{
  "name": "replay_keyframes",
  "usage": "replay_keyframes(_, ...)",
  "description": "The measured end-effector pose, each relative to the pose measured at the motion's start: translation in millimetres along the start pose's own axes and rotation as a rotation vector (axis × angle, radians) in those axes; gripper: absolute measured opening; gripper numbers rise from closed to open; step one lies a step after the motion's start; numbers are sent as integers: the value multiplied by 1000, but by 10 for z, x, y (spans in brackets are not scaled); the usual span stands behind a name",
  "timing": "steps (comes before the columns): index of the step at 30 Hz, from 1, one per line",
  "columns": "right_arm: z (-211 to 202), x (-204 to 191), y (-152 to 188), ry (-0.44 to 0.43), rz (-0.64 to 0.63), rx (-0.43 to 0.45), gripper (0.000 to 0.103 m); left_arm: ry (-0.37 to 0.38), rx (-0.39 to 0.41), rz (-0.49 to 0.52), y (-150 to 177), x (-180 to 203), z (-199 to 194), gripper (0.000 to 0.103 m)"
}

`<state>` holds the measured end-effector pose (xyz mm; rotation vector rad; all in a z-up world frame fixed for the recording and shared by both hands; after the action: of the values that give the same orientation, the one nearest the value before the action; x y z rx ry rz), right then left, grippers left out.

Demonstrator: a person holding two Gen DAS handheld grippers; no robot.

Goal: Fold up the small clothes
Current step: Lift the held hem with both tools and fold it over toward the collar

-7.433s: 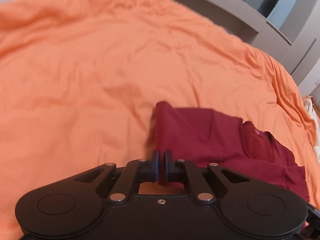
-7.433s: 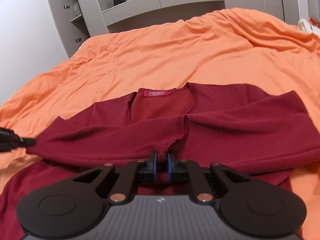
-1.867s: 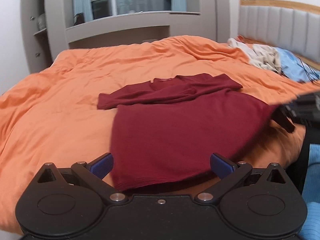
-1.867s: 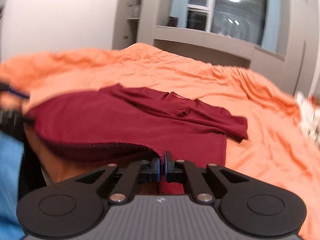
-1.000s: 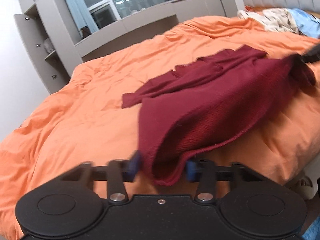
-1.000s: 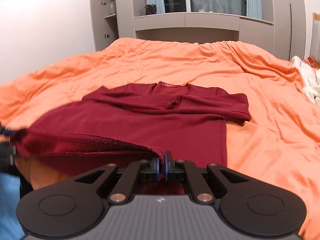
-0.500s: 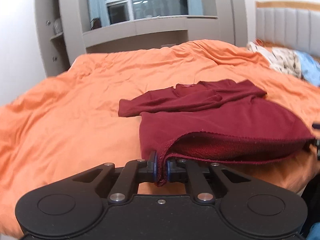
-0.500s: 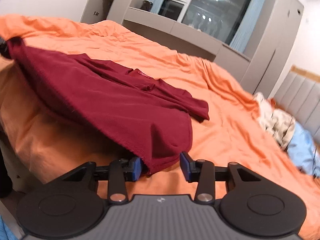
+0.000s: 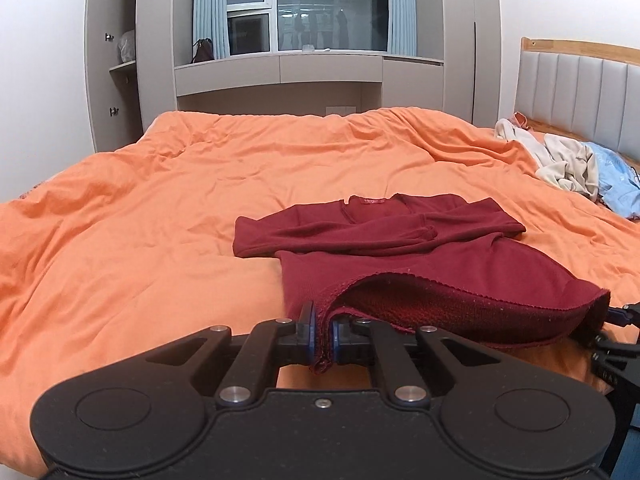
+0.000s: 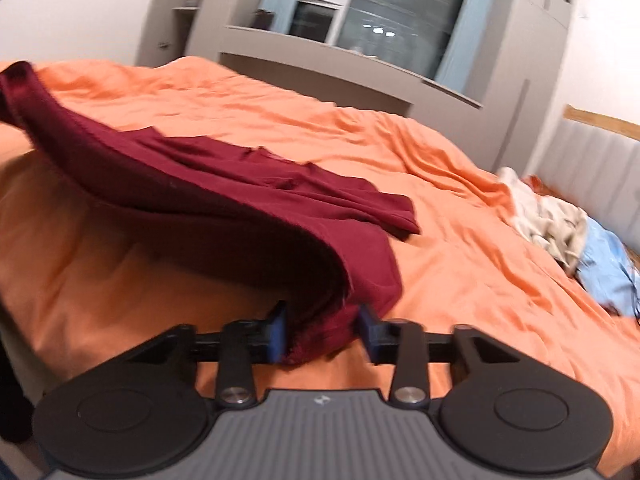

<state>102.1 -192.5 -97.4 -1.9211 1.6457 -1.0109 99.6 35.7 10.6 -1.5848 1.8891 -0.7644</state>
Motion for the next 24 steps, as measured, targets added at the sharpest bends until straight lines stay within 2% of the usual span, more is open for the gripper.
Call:
replay_keyframes(1, -7, 24, 19, 7, -2, 4, 25, -2, 4, 0, -3, -4, -5, 7)
replay_keyframes(2, -33, 21, 39, 10, -5, 14, 11, -3, 13, -6, -1, -14, -17, 7)
replay_keyframes(5, -117, 46, 80, 49, -6, 41, 7, 3, 41, -38, -1, -38, -53, 6)
replay_keyframes(9, -288, 237, 157, 145, 52, 110, 5, 22, 71, -85, 19, -48, -122, 6)
replay_keyframes(16, -637, 463, 185, 204, 71, 259, 5, 34, 148, -104, -1, 60, -364, 5)
replay_keyframes(24, -1425, 738, 98, 161, 92, 403, 5, 62, 228, -83, -82, 88, -986, 5)
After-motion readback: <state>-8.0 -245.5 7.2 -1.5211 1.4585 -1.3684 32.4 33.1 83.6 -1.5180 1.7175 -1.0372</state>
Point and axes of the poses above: each gripper's, at about its wrist camera, not at the fingertips, and z roughly the way its jaws point, x to its right, y to its underside, the point moved 3 cm from there along z, roughly the way its jaws point, and after that the axes turned 14 degrees about -x, right-handed, at the moved point
